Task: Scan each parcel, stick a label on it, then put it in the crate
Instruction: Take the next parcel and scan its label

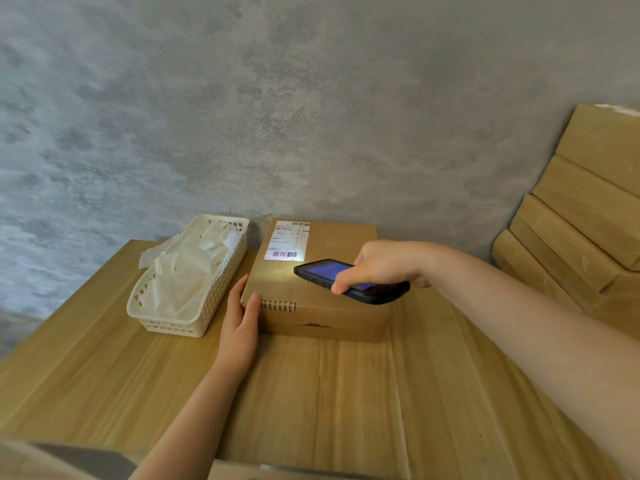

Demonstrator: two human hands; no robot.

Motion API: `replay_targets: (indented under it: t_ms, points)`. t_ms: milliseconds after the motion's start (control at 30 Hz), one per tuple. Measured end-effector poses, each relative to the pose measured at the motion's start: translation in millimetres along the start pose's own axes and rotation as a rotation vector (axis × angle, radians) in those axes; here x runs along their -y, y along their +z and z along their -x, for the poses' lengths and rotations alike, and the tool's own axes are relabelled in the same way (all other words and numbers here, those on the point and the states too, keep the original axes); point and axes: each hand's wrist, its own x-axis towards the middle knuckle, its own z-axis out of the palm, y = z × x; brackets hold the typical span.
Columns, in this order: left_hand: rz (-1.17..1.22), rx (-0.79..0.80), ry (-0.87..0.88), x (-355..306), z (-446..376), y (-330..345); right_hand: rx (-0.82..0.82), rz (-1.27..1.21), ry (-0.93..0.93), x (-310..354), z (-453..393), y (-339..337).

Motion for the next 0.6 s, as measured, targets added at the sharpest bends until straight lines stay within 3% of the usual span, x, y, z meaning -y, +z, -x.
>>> replay_targets:
  t_ms: [300,600]
  points:
    - [0.003,0.008,-0.009,1.2,-0.3,0.0,0.001,-0.058,-0.002,-5.4,5.1,-4.8]
    - [-0.007,-0.004,-0.006,2.4,0.8,0.5,0.140,-0.284,-0.009,-5.3,-4.9,-8.6]
